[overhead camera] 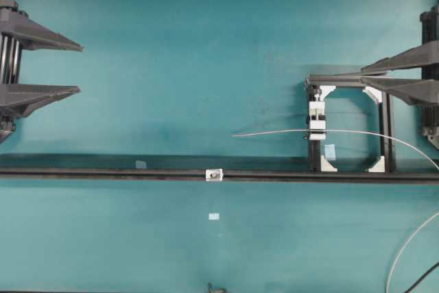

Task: Insert the wire through the hole in the metal fitting marked with a red label.
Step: 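Move both grippers inward from rest toward the white wire and rail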

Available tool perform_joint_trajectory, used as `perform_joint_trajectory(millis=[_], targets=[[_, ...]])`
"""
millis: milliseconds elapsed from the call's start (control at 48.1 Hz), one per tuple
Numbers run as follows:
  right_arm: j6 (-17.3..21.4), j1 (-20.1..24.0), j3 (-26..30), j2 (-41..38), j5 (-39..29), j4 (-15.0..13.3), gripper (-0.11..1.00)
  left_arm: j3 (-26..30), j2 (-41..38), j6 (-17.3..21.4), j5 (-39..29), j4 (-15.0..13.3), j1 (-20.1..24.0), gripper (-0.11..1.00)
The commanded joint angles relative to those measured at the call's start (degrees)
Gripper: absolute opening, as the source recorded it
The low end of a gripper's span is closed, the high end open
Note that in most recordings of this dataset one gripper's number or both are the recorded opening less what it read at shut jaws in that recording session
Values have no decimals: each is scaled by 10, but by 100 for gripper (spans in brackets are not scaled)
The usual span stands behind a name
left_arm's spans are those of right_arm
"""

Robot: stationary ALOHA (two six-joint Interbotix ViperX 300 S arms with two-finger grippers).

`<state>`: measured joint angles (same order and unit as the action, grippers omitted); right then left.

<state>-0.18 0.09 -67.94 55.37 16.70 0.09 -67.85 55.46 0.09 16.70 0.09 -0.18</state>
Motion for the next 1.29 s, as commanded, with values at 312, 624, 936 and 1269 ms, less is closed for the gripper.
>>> perform_joint_trajectory(millis=[312, 624, 936, 1269], targets=[[15, -5, 33, -4, -38, 3, -3, 9, -6, 4, 4, -20, 5, -10], [61, -5, 47, -31, -50, 3, -3, 0, -29, 6, 4, -20, 9, 7], [78, -5, 62, -79, -66, 3, 43, 6, -104, 37, 16, -20, 11, 52], [90, -5, 103, -163, -122, 5, 71, -18, -188, 67, 92, -20, 11, 52]])
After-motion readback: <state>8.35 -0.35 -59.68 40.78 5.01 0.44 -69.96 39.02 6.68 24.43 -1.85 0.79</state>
